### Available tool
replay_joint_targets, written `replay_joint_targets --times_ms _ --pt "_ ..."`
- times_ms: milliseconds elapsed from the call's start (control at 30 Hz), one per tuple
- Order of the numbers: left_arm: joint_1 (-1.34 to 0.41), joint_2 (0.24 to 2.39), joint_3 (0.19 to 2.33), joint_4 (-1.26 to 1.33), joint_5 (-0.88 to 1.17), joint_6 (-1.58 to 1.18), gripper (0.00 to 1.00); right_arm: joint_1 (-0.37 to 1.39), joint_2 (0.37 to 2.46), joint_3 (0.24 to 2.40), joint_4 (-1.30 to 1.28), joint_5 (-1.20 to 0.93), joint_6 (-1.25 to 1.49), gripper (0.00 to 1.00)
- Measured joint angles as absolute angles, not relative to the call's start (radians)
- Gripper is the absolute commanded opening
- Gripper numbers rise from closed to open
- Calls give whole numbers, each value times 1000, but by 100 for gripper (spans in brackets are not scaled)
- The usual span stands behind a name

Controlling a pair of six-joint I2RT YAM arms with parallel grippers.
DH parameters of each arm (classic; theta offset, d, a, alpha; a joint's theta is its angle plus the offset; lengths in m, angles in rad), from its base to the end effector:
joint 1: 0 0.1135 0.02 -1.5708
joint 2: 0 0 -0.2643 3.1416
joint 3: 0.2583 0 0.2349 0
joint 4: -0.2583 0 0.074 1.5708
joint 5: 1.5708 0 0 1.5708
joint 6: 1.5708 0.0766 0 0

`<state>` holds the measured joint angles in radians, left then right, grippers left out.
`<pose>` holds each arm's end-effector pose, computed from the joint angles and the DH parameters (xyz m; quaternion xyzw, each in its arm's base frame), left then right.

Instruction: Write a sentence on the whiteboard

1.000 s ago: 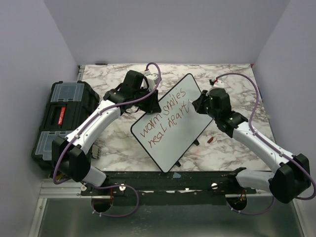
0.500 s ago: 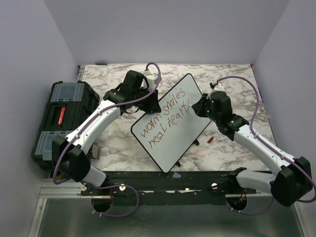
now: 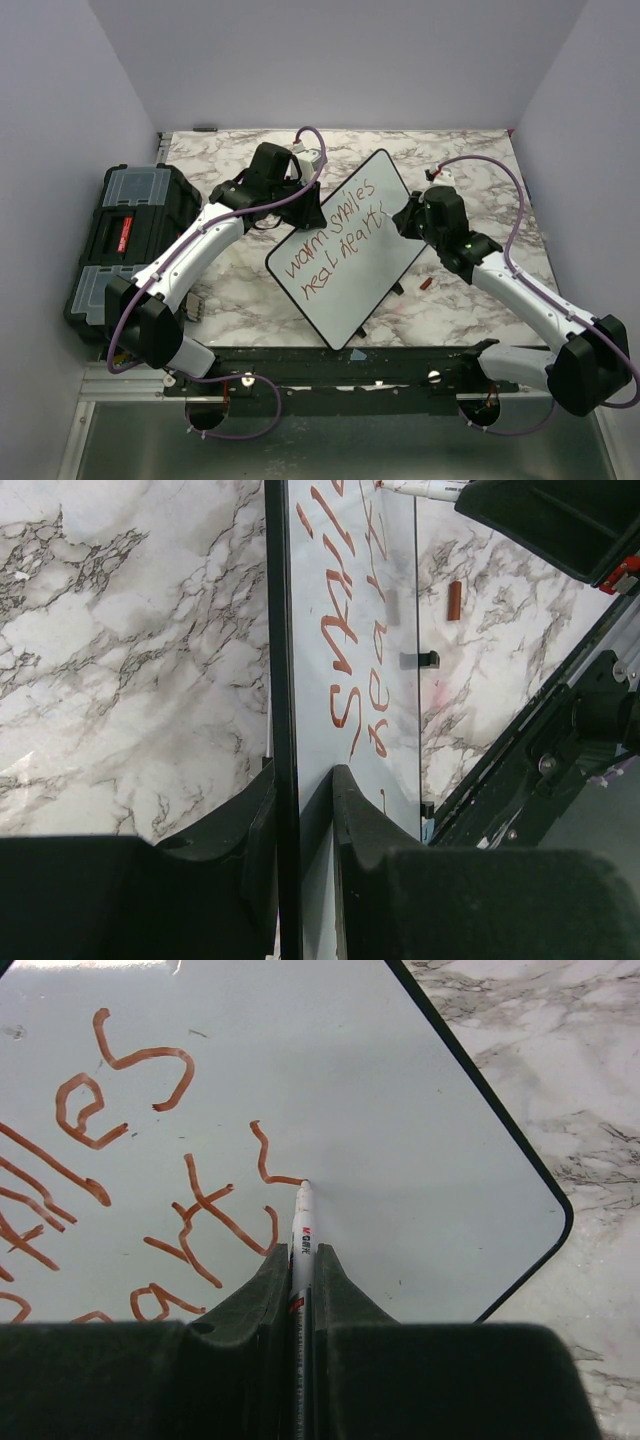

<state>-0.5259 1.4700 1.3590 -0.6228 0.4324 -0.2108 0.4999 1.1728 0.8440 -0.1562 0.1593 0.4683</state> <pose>0.2713 -0.1946 0.3148 0.2261 0.8677 -0.3258 0.2997 0.2553 0.1256 0.2708 0.0276 0.8540 0.1794 0.4875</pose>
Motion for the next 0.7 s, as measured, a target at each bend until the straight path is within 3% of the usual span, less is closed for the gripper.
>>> replay_joint_targets --times_ms 700 --pt "-532 1466 1358 -622 426 -214 0 497 1170 849 -190 157 444 1"
